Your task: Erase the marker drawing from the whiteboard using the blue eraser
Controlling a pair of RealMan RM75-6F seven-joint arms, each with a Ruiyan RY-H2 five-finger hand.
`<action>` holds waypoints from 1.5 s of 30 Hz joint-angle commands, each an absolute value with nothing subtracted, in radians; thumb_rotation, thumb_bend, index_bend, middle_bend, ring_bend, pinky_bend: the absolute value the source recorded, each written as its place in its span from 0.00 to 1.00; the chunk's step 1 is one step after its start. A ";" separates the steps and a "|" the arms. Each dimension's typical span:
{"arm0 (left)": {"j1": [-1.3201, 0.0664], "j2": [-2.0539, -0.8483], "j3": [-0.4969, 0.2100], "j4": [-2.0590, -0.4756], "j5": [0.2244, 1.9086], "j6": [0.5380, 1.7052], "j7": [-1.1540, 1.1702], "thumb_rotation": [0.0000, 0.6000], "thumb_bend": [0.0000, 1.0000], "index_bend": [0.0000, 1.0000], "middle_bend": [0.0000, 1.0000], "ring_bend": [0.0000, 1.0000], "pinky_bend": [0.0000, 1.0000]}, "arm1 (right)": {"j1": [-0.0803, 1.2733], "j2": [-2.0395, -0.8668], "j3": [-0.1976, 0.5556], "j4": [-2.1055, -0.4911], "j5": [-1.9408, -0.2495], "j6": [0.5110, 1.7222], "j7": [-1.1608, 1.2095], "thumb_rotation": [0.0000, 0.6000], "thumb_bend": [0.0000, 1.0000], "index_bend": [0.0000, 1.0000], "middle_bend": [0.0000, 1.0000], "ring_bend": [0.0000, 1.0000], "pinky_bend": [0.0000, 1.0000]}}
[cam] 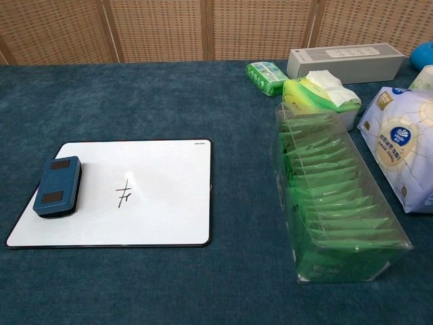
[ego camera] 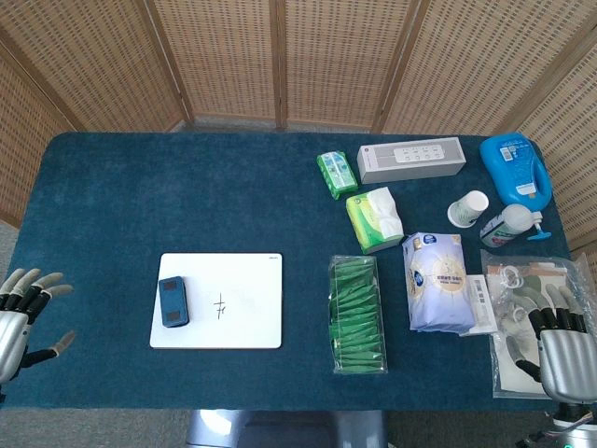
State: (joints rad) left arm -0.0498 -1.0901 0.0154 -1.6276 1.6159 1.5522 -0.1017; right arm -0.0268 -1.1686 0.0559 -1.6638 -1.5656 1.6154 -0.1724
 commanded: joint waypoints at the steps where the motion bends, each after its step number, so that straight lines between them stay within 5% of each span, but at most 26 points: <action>1: -0.050 -1.091 0.017 -1.627 1.613 1.548 -0.100 1.00 0.29 0.26 0.20 0.10 0.00 | -0.025 -1.170 0.056 -1.662 -1.563 1.611 -0.171 1.00 0.31 0.25 0.21 0.03 0.11; 20: -0.062 -1.057 0.020 -1.634 1.655 1.554 -0.082 1.00 0.29 0.26 0.20 0.10 0.00 | -0.034 -1.164 0.058 -1.653 -1.568 1.633 -0.152 1.00 0.31 0.25 0.21 0.03 0.11; 32: -0.220 -0.960 0.045 -1.536 1.773 1.370 -0.163 1.00 0.29 0.23 0.12 0.03 0.00 | -0.039 -1.160 0.058 -1.669 -1.565 1.638 -0.168 1.00 0.31 0.25 0.21 0.03 0.11; 45: -0.359 -1.064 0.062 -1.302 1.887 1.280 -0.176 1.00 0.29 0.21 0.05 0.00 0.00 | -0.047 -1.177 0.058 -1.681 -1.558 1.644 -0.204 1.00 0.32 0.25 0.21 0.03 0.11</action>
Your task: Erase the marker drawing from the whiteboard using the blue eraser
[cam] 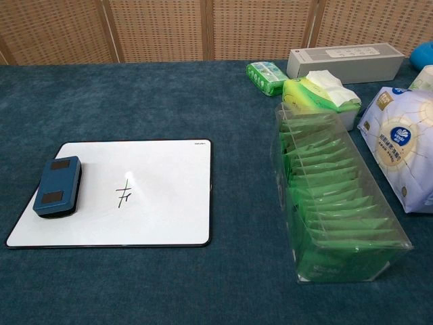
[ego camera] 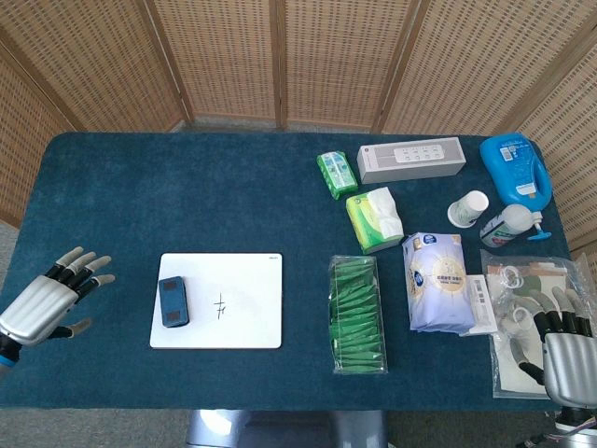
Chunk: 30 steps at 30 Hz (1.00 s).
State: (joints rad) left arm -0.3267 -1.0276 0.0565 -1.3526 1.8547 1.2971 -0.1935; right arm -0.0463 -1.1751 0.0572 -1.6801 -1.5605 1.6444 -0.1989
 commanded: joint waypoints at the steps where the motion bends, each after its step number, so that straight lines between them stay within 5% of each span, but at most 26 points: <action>1: -0.367 -1.073 0.065 -1.288 1.894 1.273 -0.171 1.00 0.29 0.21 0.05 0.00 0.00 | -0.048 -1.178 0.058 -1.681 -1.557 1.645 -0.205 1.00 0.32 0.25 0.21 0.03 0.11; 30: -0.526 -1.381 0.118 -0.951 1.912 1.186 -0.215 1.00 0.29 0.18 0.02 0.00 0.00 | -0.070 -1.162 0.073 -1.687 -1.512 1.660 -0.219 1.00 0.31 0.25 0.21 0.03 0.11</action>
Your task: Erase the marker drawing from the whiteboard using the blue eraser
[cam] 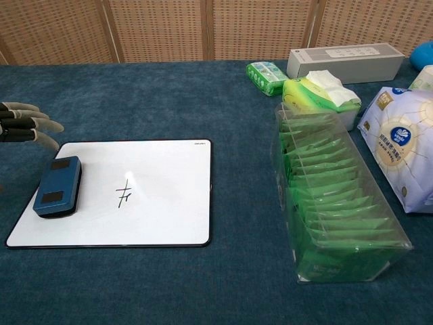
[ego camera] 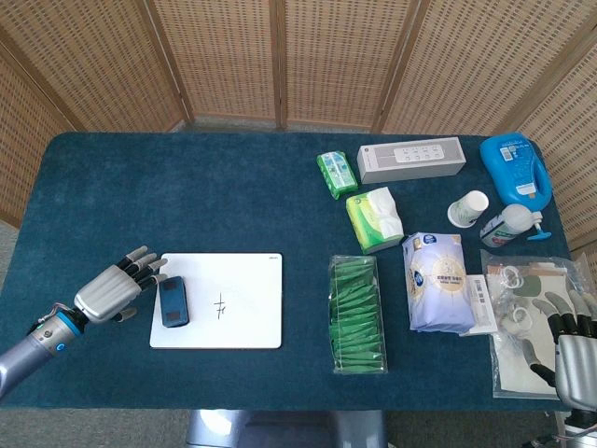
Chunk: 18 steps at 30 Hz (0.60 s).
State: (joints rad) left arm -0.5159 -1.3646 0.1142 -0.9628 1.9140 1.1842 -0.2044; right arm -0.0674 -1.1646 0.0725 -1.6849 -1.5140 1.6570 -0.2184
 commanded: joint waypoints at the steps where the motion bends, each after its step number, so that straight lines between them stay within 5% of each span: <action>1: -0.530 -1.385 0.119 -0.948 1.912 1.186 -0.218 1.00 0.29 0.18 0.02 0.00 0.00 | -0.072 -1.161 0.073 -1.688 -1.512 1.661 -0.219 1.00 0.31 0.25 0.21 0.03 0.11; 18: -0.610 -1.443 0.150 -0.926 1.911 1.167 -0.226 1.00 0.29 0.19 0.02 0.00 0.00 | -0.101 -1.144 0.072 -1.692 -1.503 1.692 -0.207 1.00 0.31 0.25 0.21 0.03 0.11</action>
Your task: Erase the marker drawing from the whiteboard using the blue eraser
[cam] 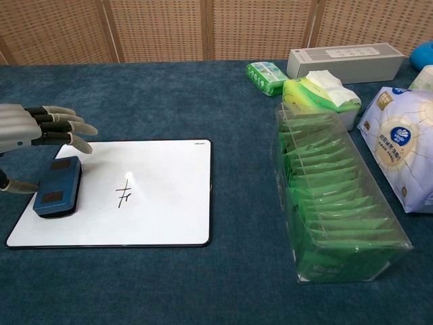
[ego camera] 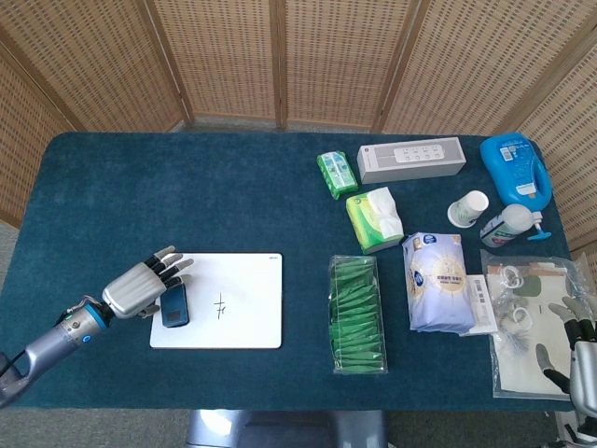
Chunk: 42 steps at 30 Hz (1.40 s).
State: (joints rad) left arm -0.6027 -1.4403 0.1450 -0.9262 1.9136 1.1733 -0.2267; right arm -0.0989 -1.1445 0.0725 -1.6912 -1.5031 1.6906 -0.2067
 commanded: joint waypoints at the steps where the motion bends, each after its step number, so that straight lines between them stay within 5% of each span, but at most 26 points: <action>1: -0.613 -1.444 0.153 -0.926 1.910 1.164 -0.227 1.00 0.29 0.20 0.02 0.00 0.00 | -0.102 -1.143 0.073 -1.692 -1.503 1.694 -0.207 1.00 0.31 0.25 0.21 0.03 0.11; 30: -0.658 -1.456 0.194 -0.939 1.872 1.154 -0.235 1.00 0.29 0.40 0.03 0.00 0.00 | -0.110 -1.146 0.080 -1.685 -1.498 1.696 -0.206 1.00 0.32 0.25 0.21 0.03 0.11; 42: -0.670 -1.447 0.187 -0.963 1.855 1.164 -0.236 1.00 0.29 0.61 0.10 0.00 0.00 | -0.112 -1.147 0.082 -1.680 -1.496 1.696 -0.199 1.00 0.31 0.25 0.21 0.03 0.11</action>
